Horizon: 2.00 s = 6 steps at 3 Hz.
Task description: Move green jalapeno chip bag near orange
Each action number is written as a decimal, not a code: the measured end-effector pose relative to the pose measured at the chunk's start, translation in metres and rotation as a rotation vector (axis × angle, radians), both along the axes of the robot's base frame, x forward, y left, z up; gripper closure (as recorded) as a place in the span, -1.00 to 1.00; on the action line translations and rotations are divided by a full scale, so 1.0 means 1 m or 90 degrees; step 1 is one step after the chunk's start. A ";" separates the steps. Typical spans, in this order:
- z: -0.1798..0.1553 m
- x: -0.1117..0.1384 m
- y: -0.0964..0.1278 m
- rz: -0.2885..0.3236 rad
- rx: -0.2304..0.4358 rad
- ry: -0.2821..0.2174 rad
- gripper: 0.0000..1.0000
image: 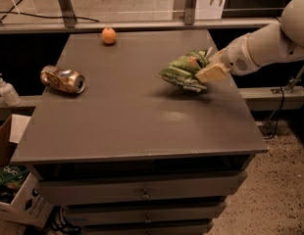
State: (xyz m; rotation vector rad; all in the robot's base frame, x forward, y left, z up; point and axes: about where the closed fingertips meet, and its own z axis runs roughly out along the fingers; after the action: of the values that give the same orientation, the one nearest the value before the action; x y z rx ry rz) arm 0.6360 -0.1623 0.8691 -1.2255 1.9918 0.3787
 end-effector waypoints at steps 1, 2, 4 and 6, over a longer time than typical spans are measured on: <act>0.035 0.029 0.015 -0.028 0.048 -0.065 1.00; 0.035 0.031 0.017 -0.026 0.048 -0.068 1.00; 0.051 0.101 0.017 -0.047 0.060 -0.190 1.00; 0.040 0.168 0.028 0.033 0.098 -0.246 1.00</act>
Offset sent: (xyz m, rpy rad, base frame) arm 0.0207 0.0122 0.0259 0.0591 -0.0708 -0.0284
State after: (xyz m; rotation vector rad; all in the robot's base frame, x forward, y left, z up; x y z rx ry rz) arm 0.8041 -0.1344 0.9090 -1.1555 1.5759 0.2886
